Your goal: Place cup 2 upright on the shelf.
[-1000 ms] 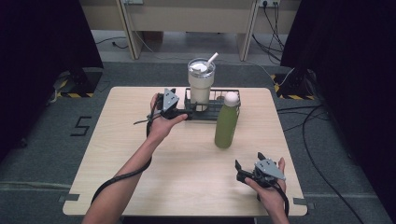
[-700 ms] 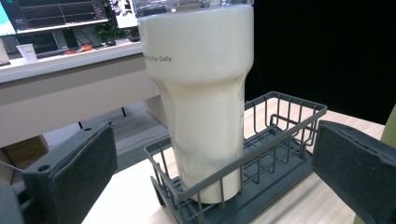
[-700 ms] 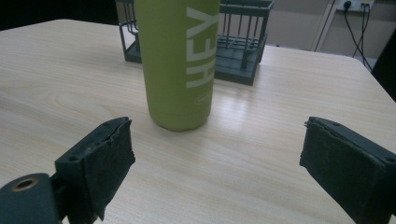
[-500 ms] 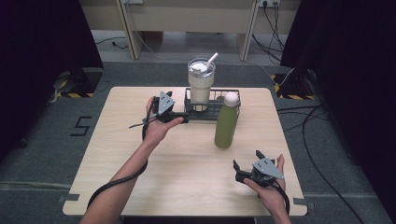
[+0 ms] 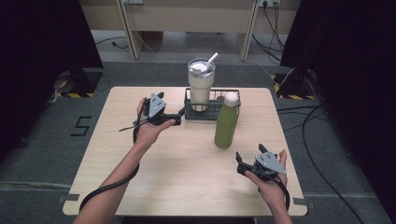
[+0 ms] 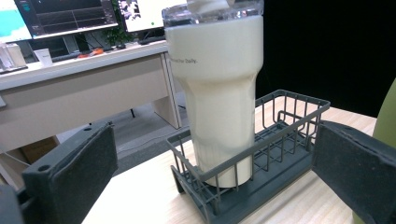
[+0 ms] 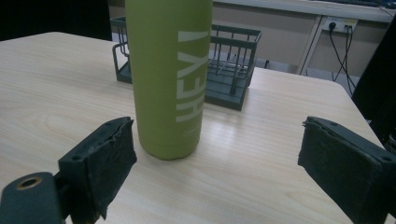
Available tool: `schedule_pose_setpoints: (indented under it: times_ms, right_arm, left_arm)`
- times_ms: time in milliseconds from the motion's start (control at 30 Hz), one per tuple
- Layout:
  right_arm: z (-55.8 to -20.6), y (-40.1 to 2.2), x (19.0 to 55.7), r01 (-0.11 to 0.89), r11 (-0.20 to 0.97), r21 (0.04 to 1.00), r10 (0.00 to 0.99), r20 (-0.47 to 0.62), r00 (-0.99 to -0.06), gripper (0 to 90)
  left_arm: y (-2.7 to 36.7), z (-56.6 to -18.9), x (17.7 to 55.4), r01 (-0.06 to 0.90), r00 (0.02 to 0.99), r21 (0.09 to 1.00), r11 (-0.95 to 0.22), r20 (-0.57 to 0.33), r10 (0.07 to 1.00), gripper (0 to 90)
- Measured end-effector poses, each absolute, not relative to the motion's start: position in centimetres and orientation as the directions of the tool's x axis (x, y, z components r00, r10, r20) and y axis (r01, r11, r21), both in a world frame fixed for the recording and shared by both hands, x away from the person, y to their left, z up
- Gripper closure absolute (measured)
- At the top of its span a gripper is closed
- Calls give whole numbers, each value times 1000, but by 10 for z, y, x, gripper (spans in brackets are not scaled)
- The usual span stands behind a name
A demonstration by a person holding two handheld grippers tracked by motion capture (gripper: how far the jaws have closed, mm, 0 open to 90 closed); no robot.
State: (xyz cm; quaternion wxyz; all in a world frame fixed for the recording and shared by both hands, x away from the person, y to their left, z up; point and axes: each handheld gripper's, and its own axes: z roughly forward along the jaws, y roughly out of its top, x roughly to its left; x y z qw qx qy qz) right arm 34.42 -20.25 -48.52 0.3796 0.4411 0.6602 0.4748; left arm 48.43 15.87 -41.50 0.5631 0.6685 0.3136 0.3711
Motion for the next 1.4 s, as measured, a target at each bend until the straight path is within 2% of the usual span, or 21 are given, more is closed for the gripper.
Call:
schedule_pose_setpoints:
  times_ms: [567, 967, 1400]
  right_arm:
    - [-465, -185, 379, 181, 158, 971, 934, -87, -345, 119]
    - [-447, -166, 406, 152, 153, 976, 924, -87, -372, 134]
    - [-445, -153, 429, 163, 162, 973, 912, -85, -402, 123]
  left_arm:
    - [188, -429, 464, 7, 517, 980, -198, 166, 840, 0]
    - [199, -445, 440, 16, 525, 983, -182, 147, 838, 0]
    - [205, -458, 424, 25, 527, 982, -189, 148, 837, 0]
